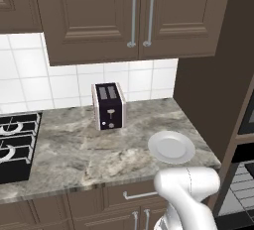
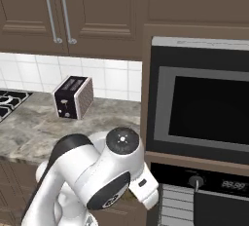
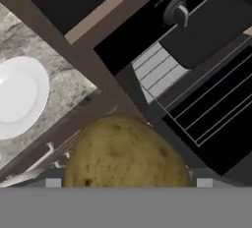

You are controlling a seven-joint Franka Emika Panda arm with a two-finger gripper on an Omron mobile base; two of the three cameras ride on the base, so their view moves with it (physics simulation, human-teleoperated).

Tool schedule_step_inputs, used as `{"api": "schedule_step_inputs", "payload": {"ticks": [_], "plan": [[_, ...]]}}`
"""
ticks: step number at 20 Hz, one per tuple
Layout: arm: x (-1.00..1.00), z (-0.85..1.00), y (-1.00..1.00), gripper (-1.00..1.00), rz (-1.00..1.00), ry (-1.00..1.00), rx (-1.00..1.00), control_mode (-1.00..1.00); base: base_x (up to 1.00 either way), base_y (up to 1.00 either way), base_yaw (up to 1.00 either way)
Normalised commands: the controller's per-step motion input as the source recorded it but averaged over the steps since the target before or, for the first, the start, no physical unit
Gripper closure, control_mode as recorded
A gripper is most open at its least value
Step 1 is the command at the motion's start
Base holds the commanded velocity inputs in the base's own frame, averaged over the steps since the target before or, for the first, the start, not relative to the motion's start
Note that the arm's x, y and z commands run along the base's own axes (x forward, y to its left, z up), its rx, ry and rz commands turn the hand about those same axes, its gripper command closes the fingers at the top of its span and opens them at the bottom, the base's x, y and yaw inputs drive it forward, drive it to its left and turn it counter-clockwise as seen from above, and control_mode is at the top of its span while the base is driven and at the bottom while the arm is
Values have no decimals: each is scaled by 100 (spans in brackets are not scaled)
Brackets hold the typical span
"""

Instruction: Place the potato on the rack of the oven.

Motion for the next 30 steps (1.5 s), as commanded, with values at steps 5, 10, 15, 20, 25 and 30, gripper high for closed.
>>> {"api": "schedule_step_inputs", "payload": {"ticks": [5,10,15,20,25,30], "plan": [[0,-67,-100,100,29,-10,0,-100,0,0,0],[0,-85,-100,100,25,-12,-1,-100,0,0,0],[15,-20,-50,100,25,-7,0,-100,0,0,0],[18,-37,-82,100,21,-3,0,-100,0,0,0],[24,-40,-63,100,4,-1,0,-100,0,0,0],[35,-50,-56,100,-4,0,0,-100,0,0,0]]}}
